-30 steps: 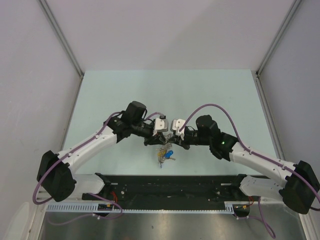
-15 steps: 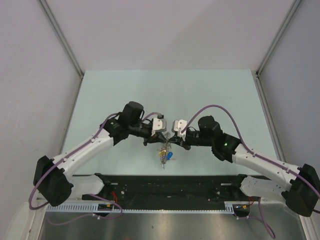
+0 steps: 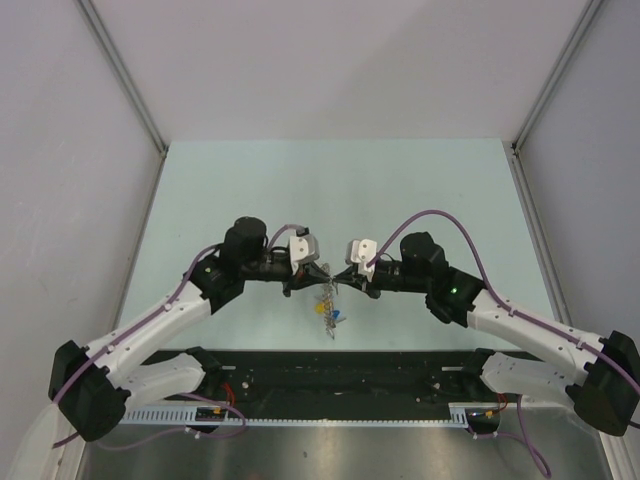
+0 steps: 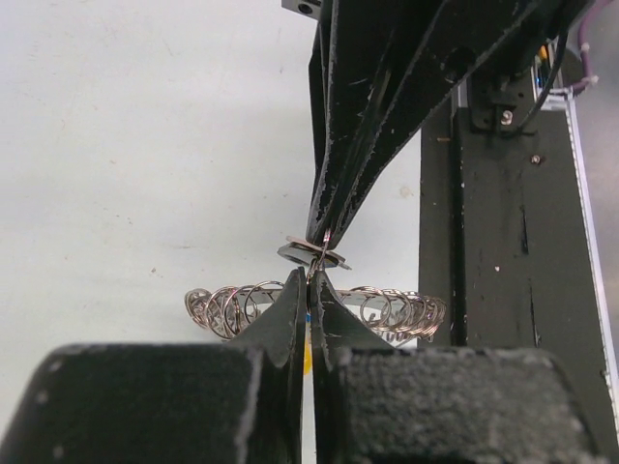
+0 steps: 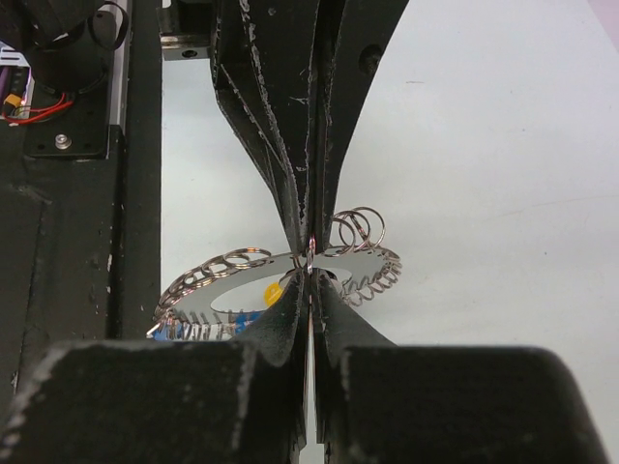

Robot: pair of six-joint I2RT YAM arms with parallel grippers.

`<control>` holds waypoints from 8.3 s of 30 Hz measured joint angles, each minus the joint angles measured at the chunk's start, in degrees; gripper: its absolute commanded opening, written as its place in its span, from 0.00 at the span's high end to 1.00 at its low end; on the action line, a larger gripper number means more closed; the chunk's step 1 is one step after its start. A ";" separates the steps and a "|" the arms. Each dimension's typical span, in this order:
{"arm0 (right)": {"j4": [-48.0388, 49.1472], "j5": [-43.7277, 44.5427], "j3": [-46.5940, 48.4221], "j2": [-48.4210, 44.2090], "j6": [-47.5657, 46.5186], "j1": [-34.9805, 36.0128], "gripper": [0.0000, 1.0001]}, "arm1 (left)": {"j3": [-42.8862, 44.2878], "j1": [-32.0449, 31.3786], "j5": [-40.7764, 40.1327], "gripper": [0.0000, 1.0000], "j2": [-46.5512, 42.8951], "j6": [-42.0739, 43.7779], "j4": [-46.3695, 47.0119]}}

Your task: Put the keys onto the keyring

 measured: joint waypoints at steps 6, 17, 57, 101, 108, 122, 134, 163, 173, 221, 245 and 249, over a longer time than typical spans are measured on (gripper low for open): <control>0.13 0.26 -0.02 -0.02 -0.31 0.04 1.00 | -1.60 0.26 -1.20 1.00 -0.87 -4.50 2.93; 0.57 1.95 -0.17 -0.02 -2.58 1.01 1.00 | -2.62 2.12 -2.27 1.00 -1.79 -14.27 6.12; 5.18 7.43 -0.87 4.00 -2.71 5.03 1.00 | -28.46 -1.84 -30.21 0.62 -18.14 -43.12 45.44; -0.09 4.28 -0.87 2.69 -4.57 5.29 1.00 | 17.07 0.35 5.79 0.68 15.32 33.20 -28.70; -0.48 3.41 -0.87 2.67 -4.55 5.42 1.00 | 17.07 0.26 6.71 0.64 15.72 33.66 -28.96; -0.46 6.84 -0.63 3.37 -4.35 4.85 1.00 | 5.99 0.22 5.44 0.55 6.64 21.73 -19.69; 4.59 6.75 3.67 10.88 -5.20 2.23 1.00 | -12.39 0.20 -11.76 0.45 -9.90 -4.35 4.00; 1.36 0.11 6.03 13.94 -7.48 2.80 1.00 | -12.90 -0.09 -14.51 0.33 -8.96 7.39 7.78; -0.33 -1.18 6.03 12.26 -7.82 3.23 1.00 | -12.63 -0.09 -7.69 0.32 -8.72 17.00 6.43; -5.35 -0.74 6.95 9.22 -7.69 4.70 1.00 | -10.01 -0.07 -3.45 0.84 -5.68 8.98 6.01; -0.35 8.92 14.97 20.06 5.86 -16.63 1.00 | -9.79 8.13 -33.75 0.00 -11.43 -12.44 15.87; 0.74 11.74 17.22 20.70 8.24 -19.23 1.00 | -6.86 10.40 -45.46 0.00 -12.31 -18.45 11.52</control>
